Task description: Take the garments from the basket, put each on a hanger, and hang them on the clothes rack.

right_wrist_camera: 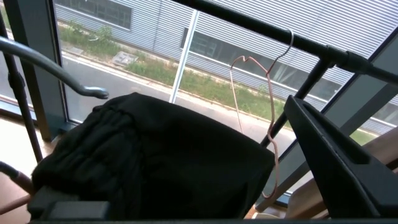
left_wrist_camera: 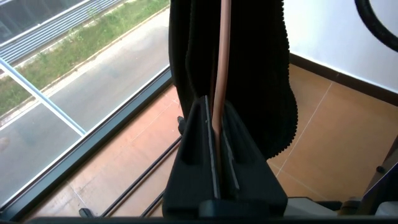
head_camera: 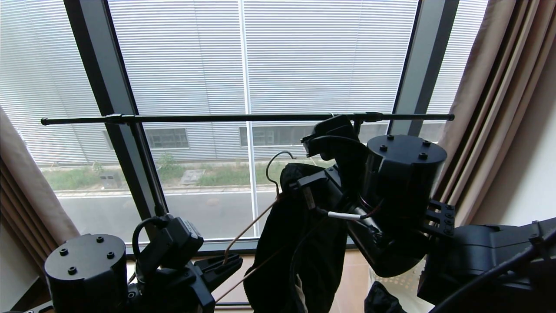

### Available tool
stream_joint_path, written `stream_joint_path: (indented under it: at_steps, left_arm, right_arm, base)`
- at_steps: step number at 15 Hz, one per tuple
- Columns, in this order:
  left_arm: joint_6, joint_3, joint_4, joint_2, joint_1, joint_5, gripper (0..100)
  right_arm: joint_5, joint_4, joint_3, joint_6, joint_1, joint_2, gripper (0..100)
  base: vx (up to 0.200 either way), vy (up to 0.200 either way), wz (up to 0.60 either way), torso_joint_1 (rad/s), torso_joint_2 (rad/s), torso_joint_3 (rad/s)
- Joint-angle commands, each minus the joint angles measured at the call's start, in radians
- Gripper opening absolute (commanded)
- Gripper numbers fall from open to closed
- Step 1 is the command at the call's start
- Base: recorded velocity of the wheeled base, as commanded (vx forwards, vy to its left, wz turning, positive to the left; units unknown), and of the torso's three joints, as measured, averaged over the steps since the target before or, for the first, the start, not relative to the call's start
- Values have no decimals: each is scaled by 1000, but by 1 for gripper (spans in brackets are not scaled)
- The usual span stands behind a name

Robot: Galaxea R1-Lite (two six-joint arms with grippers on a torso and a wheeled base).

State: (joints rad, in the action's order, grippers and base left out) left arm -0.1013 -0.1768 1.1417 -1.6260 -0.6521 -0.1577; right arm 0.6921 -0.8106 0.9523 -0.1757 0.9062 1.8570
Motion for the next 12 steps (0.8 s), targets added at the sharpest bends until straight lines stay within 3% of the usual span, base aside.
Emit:
stream_joint_path:
  at_steps: [1, 12]
  left_arm:
    - [0, 0, 13, 0, 0, 0, 0]
    - [11, -10, 24, -8, 22, 3, 0]
  right_arm:
    - [1, 1, 0, -1, 0, 19, 100]
    - [7, 5, -40, -2, 8, -29, 100]
  base:
    - [0, 0, 0, 0, 0, 0]
    - [0, 0, 0, 0, 0, 0]
